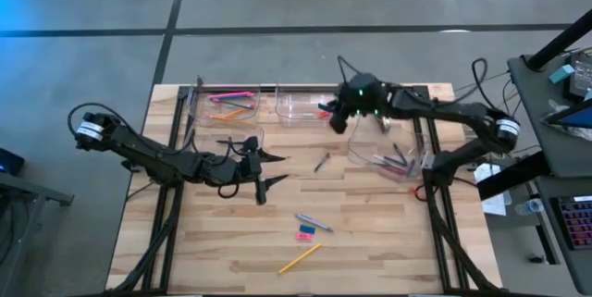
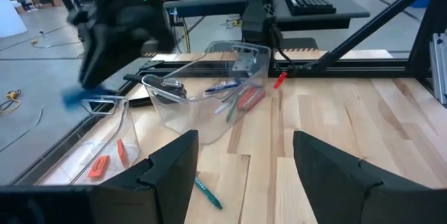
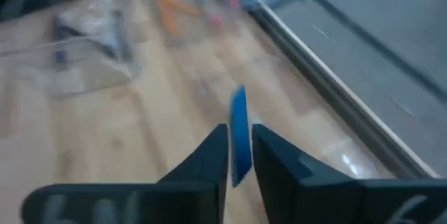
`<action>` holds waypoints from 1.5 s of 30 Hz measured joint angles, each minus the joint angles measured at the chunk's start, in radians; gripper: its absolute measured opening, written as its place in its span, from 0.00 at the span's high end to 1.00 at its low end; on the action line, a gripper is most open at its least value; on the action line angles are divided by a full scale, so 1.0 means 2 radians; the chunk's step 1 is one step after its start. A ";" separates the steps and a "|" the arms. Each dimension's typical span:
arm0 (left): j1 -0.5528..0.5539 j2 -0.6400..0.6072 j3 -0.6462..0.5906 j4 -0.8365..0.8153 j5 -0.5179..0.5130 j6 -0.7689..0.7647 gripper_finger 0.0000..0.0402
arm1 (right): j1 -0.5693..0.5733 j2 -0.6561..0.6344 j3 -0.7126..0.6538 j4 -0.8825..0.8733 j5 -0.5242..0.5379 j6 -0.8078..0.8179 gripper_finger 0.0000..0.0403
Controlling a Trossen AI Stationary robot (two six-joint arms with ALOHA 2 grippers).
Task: Sort crayons/erasers/pens/pencils in bins
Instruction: Put the blue eraser into the top right transparent bin, then put the green crayon into the bottom right transparent bin
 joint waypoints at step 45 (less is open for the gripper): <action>0.054 0.178 0.083 -0.025 0.015 -0.066 0.46 | 0.374 -0.137 -0.177 0.120 0.250 0.070 0.51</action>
